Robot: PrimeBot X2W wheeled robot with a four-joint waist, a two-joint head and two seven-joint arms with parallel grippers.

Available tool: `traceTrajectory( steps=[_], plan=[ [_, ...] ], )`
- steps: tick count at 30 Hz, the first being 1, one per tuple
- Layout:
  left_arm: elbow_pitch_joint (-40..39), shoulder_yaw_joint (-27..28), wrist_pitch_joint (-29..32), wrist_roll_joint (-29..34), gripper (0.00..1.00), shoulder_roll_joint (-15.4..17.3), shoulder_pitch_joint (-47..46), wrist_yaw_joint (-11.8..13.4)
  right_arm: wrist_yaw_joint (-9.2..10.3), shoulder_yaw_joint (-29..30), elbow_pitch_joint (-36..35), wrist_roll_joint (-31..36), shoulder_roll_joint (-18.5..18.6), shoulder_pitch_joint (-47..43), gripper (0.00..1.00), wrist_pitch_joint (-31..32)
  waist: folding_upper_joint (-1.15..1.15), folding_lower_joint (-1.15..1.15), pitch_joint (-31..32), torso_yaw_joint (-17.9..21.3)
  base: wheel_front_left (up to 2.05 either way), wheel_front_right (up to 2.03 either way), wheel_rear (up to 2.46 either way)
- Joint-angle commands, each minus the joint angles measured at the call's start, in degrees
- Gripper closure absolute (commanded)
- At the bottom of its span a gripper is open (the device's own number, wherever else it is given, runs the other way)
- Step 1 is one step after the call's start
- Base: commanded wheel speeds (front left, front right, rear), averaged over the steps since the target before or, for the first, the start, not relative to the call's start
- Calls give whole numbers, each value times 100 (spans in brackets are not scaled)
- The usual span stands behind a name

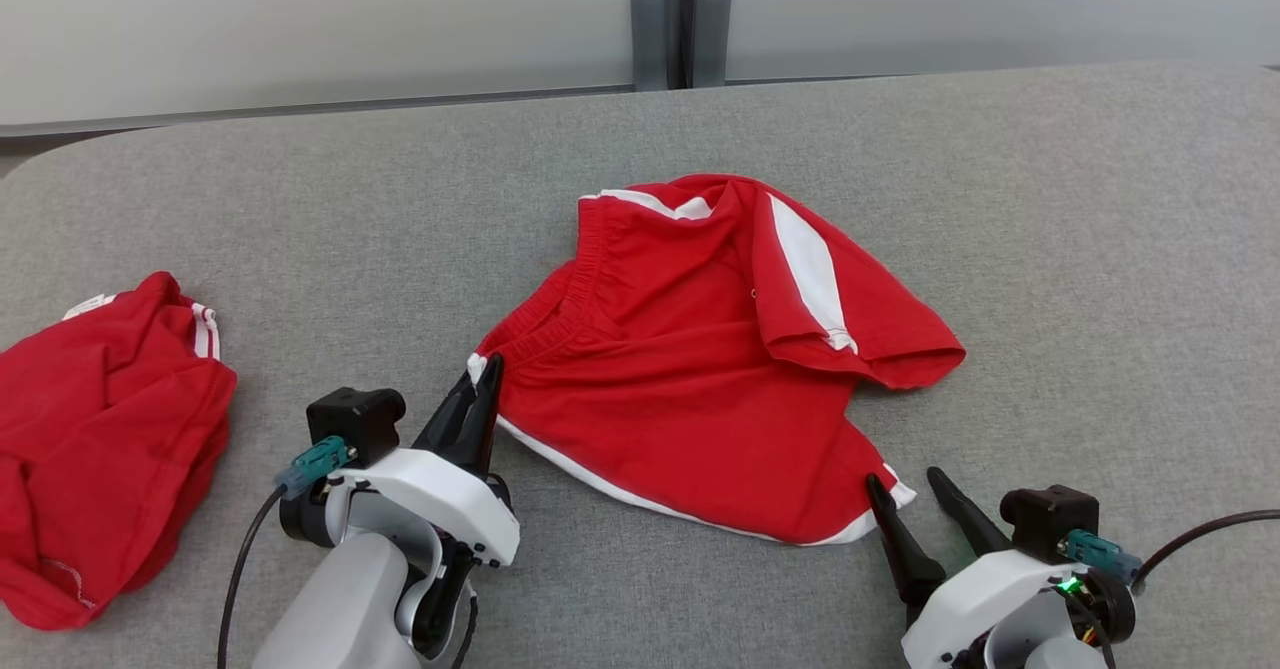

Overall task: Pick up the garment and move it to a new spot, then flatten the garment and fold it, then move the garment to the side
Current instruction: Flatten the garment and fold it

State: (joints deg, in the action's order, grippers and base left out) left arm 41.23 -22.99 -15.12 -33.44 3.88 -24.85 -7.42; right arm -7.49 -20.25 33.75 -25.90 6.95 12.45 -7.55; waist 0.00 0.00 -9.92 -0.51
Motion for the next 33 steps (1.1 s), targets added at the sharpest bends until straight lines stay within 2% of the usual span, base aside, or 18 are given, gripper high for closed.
traceTrajectory(
  steps=[1,5,6,7,8,12,18,27,33],
  plan=[
    [-29,36,-4,42,100,10,38,-6,-1,-25,66,-46,43,-24,0,61,0,0,16,-14,0,0,0],
    [-54,82,-4,83,100,-8,84,-6,-1,-180,189,-158,80,6,0,164,0,0,50,-47,0,0,0],
    [-58,85,-4,97,100,-15,85,-6,-1,-257,209,-199,83,13,10,203,0,0,55,-54,0,0,0],
    [-62,92,-4,109,100,-23,80,-6,-2,-340,214,-236,88,14,62,267,0,0,59,-61,0,0,0],
    [-65,101,-4,113,100,-27,78,-6,-2,-438,210,-282,105,7,99,317,0,0,62,-68,0,0,0],
    [-75,144,-4,121,100,-41,80,-6,-1,-630,124,-508,221,-1,100,404,0,0,76,-92,0,0,0],
    [-118,263,-4,126,100,-55,133,-6,-1,-455,-233,-965,379,123,100,189,0,0,155,-101,0,0,0],
    [-674,285,39,-1131,100,-82,-95,-6,-1,71,-1275,-1559,648,432,100,-7,0,0,440,-118,0,0,0],
    [-1296,184,418,-1552,100,-83,-291,9,-2,480,-1886,-1719,656,684,100,26,0,0,769,-150,0,0,0]
  ],
)
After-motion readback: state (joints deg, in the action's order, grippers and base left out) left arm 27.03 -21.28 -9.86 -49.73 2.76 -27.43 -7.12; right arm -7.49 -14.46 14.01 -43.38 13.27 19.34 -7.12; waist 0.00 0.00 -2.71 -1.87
